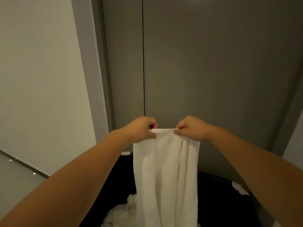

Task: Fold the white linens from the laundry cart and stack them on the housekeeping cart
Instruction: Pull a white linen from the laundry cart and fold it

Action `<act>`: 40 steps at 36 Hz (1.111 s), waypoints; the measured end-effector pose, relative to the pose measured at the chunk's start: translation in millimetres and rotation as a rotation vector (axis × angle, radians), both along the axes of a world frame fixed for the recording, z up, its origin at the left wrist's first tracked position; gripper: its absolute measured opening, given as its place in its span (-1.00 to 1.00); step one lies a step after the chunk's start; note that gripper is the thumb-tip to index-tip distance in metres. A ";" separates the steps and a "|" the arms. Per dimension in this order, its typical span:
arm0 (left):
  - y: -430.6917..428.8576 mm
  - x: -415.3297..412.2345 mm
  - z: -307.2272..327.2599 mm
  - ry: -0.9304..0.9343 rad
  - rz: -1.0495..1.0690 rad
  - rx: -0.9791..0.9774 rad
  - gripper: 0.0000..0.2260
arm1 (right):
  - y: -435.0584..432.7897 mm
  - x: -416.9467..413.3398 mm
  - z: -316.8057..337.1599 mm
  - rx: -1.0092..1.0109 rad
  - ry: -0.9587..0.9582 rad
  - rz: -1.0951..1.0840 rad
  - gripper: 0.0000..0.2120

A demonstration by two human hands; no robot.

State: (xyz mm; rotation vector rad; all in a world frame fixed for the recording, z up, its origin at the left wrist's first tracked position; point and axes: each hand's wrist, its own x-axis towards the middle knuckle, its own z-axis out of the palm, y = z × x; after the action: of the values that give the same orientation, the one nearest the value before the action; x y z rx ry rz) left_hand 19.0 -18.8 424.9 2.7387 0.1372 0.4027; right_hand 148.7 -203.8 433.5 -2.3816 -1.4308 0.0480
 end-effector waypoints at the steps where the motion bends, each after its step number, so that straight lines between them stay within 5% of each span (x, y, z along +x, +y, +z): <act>1: 2.7 0.9 -4.5 0.004 0.033 0.004 -0.81 | -1.3 0.4 6.5 -0.011 -0.088 -0.013 -0.75; 5: 4.6 0.5 -18.6 -0.013 0.078 -0.154 -0.83 | -7.9 2.3 36.5 -0.031 -0.456 -0.105 -0.73; 10: 10.6 -7.7 -12.8 -0.077 0.035 -0.371 -0.79 | -29.2 25.5 65.5 0.009 -0.575 -0.317 -0.71; 18: 50.6 -23.8 -10.8 -0.102 0.163 -0.314 -0.81 | -74.6 58.7 85.4 0.158 -0.553 -0.650 -0.73; 31: 78.3 -48.4 -55.8 0.263 0.256 -0.284 -0.78 | -84.2 77.6 46.3 0.024 -0.454 -0.724 -0.73; 40: 72.1 -45.3 -70.4 0.203 0.327 -0.286 -0.67 | -79.8 83.9 32.5 -0.053 -0.286 -0.740 -0.68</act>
State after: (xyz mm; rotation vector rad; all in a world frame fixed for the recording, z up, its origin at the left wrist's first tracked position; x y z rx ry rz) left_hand -26.3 53.2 354.5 2.4671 0.6500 0.1706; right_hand 232.6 -283.6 466.1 -2.8915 -0.5620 -0.4598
